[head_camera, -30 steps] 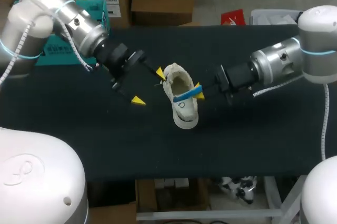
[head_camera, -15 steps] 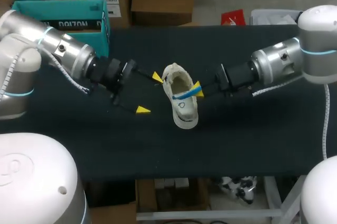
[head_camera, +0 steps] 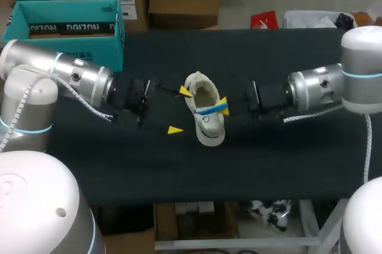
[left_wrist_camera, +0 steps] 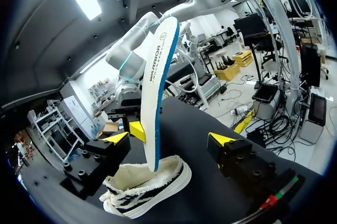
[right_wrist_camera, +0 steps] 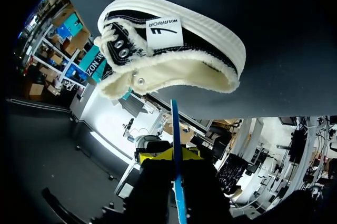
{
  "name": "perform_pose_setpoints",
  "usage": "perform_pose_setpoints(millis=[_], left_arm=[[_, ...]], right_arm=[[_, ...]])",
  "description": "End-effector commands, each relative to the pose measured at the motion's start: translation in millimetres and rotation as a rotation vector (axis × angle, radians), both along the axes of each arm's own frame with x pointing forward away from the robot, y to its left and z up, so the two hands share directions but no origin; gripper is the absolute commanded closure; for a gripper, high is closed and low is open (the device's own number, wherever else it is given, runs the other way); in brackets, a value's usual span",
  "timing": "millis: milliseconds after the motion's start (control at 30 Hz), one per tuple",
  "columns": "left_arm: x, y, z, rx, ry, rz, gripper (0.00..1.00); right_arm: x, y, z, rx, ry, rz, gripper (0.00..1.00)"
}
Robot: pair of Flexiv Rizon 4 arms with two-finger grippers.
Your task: Open the shoe tongue, take the insole out of the shoe, put the insole back into the shoe, and pack the shoe into the shoebox
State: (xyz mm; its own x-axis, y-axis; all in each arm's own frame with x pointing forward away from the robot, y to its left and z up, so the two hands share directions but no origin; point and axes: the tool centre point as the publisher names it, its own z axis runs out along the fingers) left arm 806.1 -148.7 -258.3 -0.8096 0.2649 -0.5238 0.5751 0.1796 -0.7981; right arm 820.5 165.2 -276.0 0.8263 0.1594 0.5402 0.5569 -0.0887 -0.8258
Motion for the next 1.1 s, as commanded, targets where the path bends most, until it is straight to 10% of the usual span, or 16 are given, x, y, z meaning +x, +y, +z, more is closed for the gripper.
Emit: perform_pose_setpoints(millis=[33, 333, 767, 867, 1100], left_arm=[[1.5, -11, -7.0, -0.052, -0.027, 0.055, 0.04], [9.5, -21, -10.7, -0.058, -0.043, 0.047, 0.53], [25.4, -32, -20.9, -0.048, -0.056, 0.060, 0.62], [27.5, -33, -22.8, -0.048, -0.053, 0.061, 1.00], [28.3, -34, -26.7, -0.039, -0.055, 0.053, 1.00]], right_arm=[[-1.4, 3, -5, 0.007, -0.004, -0.021, 1.00], [-0.4, 4, -10, 0.022, -0.035, -0.055, 1.00], [3.6, 9, -14, 0.039, -0.032, -0.047, 1.00], [4.2, 9, -14, 0.041, -0.034, -0.045, 1.00], [4.7, 10, -14, 0.044, -0.036, -0.045, 1.00]])
